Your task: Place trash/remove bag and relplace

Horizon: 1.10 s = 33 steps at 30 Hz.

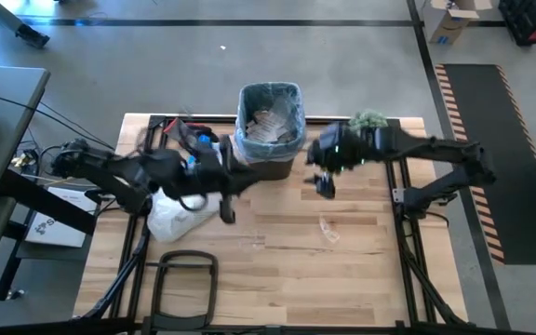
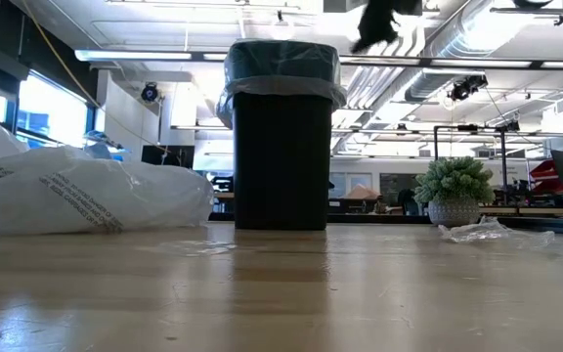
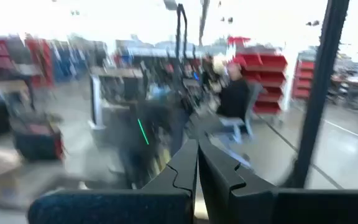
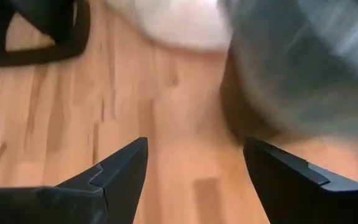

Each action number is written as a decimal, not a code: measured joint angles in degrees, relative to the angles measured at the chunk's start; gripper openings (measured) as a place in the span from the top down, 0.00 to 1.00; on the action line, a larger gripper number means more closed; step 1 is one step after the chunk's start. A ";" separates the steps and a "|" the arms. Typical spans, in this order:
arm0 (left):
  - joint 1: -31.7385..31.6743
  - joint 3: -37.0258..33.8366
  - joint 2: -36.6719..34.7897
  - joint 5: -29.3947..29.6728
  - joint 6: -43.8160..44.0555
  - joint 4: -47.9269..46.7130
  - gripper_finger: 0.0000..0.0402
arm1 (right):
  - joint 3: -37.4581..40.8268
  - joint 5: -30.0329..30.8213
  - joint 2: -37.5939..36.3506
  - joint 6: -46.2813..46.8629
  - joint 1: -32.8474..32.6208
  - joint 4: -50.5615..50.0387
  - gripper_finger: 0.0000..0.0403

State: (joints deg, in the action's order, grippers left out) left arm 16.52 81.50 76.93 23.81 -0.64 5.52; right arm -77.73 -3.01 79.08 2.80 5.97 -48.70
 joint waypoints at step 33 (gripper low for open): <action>-5.32 9.06 0.23 5.47 1.56 -26.03 1.00 | 42.54 3.12 7.96 25.64 -19.63 46.02 0.37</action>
State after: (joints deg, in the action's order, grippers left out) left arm 11.20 90.56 77.16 29.28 0.91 -20.51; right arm -35.19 0.11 87.05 28.44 -13.66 -2.68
